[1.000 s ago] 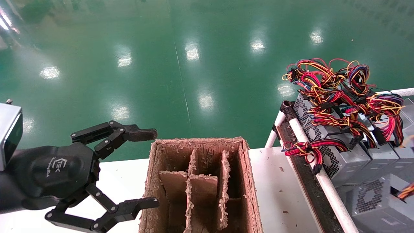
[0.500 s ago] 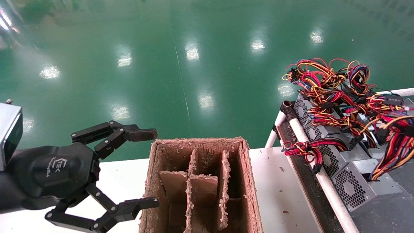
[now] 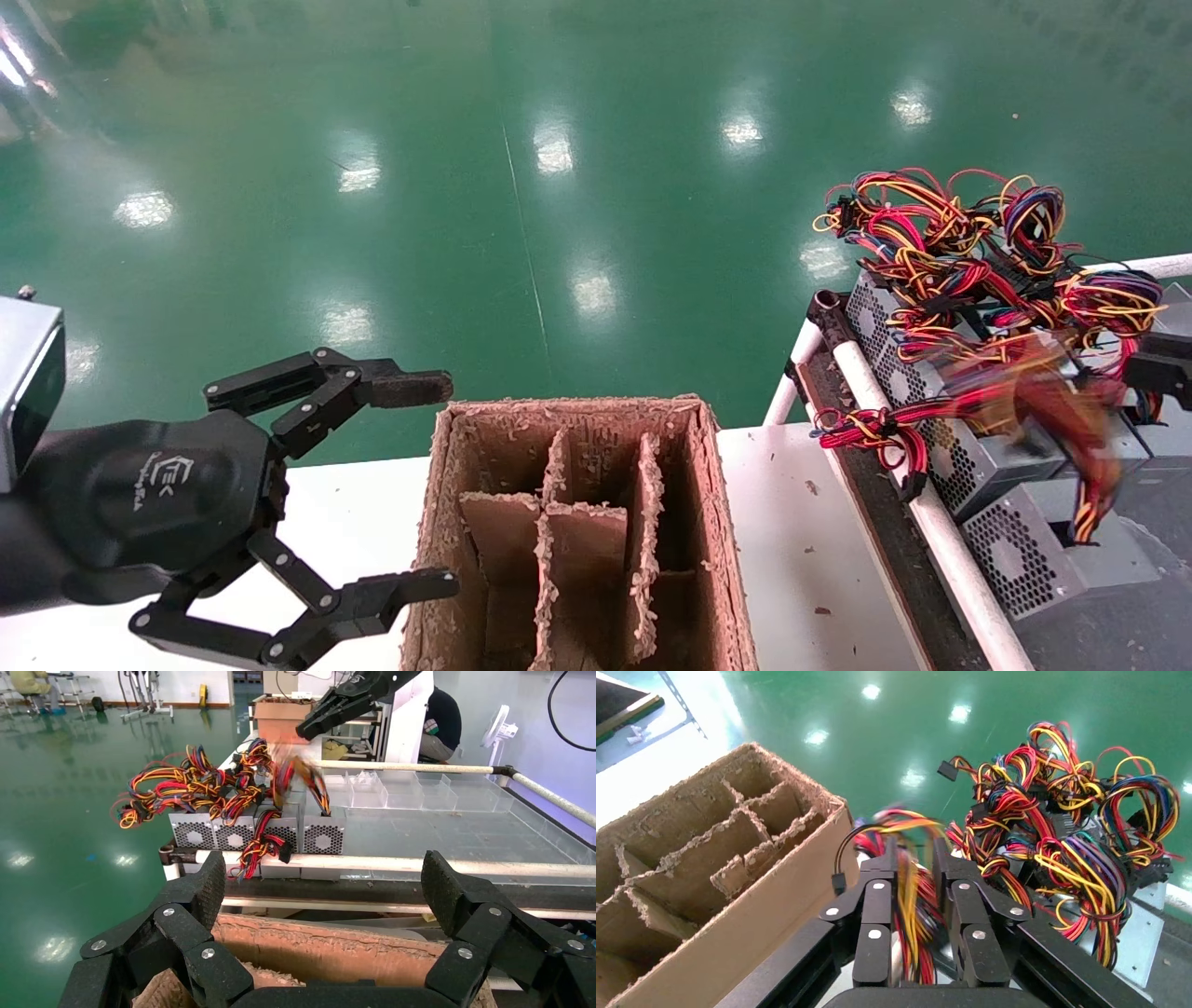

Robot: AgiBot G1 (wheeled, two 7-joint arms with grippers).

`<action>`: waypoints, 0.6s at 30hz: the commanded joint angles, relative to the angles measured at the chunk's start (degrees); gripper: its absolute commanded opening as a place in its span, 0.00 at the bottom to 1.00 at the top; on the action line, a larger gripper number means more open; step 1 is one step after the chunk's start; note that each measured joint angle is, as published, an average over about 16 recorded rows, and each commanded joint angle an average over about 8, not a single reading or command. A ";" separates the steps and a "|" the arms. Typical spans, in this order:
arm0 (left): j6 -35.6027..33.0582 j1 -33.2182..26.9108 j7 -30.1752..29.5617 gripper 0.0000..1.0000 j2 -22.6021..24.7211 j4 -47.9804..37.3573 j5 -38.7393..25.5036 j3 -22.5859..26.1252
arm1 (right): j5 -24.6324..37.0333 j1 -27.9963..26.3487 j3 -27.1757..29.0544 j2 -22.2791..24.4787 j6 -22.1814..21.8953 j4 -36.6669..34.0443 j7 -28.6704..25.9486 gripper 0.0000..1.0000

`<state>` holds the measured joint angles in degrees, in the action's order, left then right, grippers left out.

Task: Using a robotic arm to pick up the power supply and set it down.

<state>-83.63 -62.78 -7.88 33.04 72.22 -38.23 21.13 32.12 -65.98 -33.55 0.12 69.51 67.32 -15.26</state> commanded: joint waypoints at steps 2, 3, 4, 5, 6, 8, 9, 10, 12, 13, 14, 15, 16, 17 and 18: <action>0.00 0.00 0.00 1.00 0.00 0.00 0.00 0.00 | 0.84 -0.19 0.22 -0.22 -0.08 0.49 -0.74 1.00; 0.00 0.00 0.00 1.00 0.00 0.00 0.00 0.00 | 0.94 -0.24 0.27 -0.42 -0.07 0.50 -0.91 1.00; 0.00 0.00 0.00 1.00 0.00 0.00 0.00 0.00 | 0.93 -0.29 0.32 -0.66 -0.04 0.43 -1.08 1.00; 0.00 0.00 0.00 1.00 0.00 0.00 0.00 0.00 | 0.86 -0.35 0.38 -0.95 0.00 0.26 -1.20 1.00; 0.00 0.00 0.00 1.00 0.00 0.00 0.00 0.00 | 0.62 -0.44 0.47 -1.36 0.11 0.06 -1.22 1.00; 0.00 0.00 0.00 1.00 0.00 0.00 0.00 0.00 | 0.05 -0.55 0.59 -2.31 0.58 -0.33 -1.00 1.00; 0.00 0.00 0.00 1.00 0.00 0.00 0.00 0.00 | -0.27 -0.58 0.62 -2.80 0.89 -0.52 -0.81 1.00; 0.00 0.00 0.00 1.00 0.00 0.00 0.00 0.00 | -0.45 -0.63 0.70 -3.25 1.06 -0.70 -0.54 1.00; 0.01 0.01 0.00 1.00 0.00 0.00 0.01 0.00 | -0.62 -0.70 0.93 -4.18 1.42 -0.89 0.04 1.00; 0.01 0.01 0.01 1.00 0.00 -0.01 0.01 0.00 | -0.61 -0.69 1.08 -4.66 1.64 -0.85 0.32 1.00; 0.01 0.01 0.01 1.00 0.00 -0.01 0.01 0.00 | -0.44 -0.65 1.24 -5.07 1.81 -0.79 0.56 1.00; 0.01 0.01 0.01 1.00 0.00 -0.01 0.01 0.00 | -0.25 -0.63 1.45 -5.41 1.87 -0.73 0.68 1.00; 0.01 0.01 0.01 1.00 0.00 -0.01 0.02 0.00 | -0.04 -0.59 1.70 -5.88 2.02 -0.64 0.84 1.00; 0.02 0.01 0.01 1.00 0.00 -0.01 0.02 0.00 | 0.21 -0.55 1.99 -6.32 2.10 -0.55 0.94 1.00; 0.02 0.01 0.01 1.00 0.00 -0.02 0.02 0.00 | 0.38 -0.46 2.26 -6.82 2.34 -0.43 1.01 1.00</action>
<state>-83.62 -62.77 -7.87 33.04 72.21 -38.22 21.13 32.42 -66.36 -31.25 -6.85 72.09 66.95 -14.35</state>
